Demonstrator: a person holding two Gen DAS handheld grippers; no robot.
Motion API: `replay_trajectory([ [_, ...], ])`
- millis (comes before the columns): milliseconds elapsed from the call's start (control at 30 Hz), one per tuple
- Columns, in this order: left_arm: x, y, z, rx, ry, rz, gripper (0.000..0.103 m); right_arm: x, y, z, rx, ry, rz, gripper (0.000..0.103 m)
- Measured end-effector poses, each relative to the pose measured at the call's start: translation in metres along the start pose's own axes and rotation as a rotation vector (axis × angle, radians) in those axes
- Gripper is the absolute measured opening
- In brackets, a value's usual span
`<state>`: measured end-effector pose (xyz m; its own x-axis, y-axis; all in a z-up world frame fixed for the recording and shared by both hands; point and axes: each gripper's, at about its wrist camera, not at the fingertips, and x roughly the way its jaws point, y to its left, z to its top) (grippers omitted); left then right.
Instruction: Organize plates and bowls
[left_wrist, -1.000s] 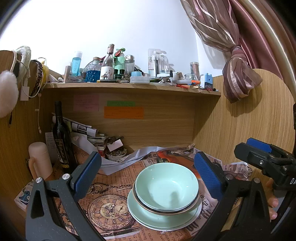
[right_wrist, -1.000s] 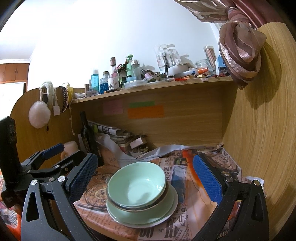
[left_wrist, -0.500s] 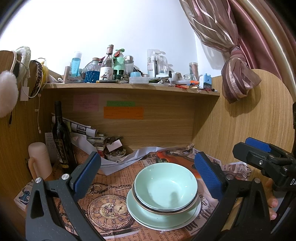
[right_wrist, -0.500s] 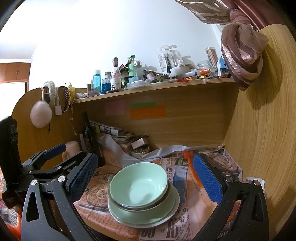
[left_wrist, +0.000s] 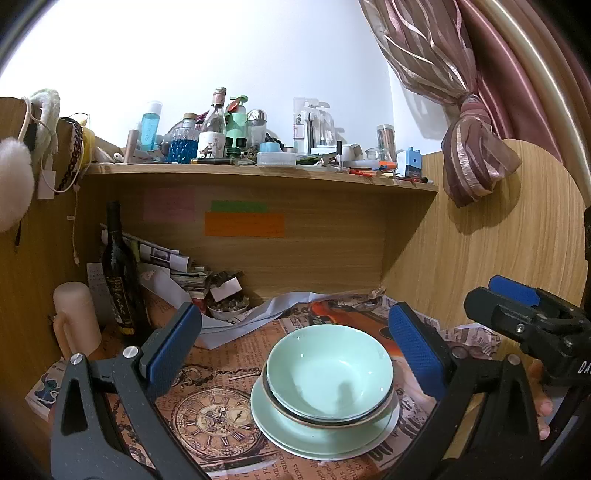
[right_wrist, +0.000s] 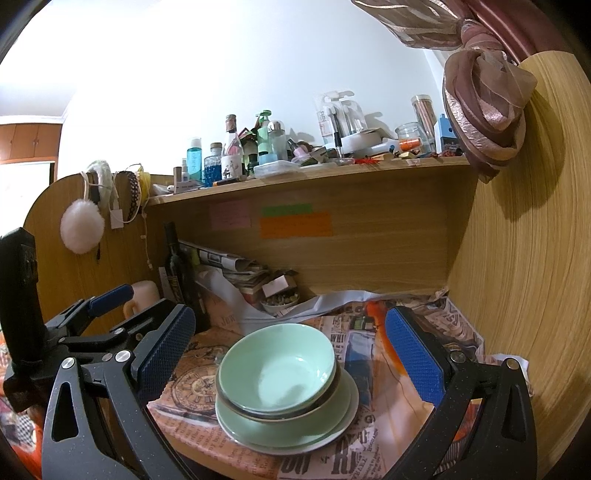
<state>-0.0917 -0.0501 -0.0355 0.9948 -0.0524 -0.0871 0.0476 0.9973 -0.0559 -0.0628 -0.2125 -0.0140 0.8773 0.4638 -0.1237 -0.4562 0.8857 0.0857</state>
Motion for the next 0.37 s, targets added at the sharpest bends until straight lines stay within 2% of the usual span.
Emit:
replay_trajectory([
  [367, 0.0001, -0.0013, -0.0006, 0.006, 0.004, -0.007, 0.103, 0.0062, -0.0076, -0.0043, 0.006, 0.017, 0.005, 0.103],
])
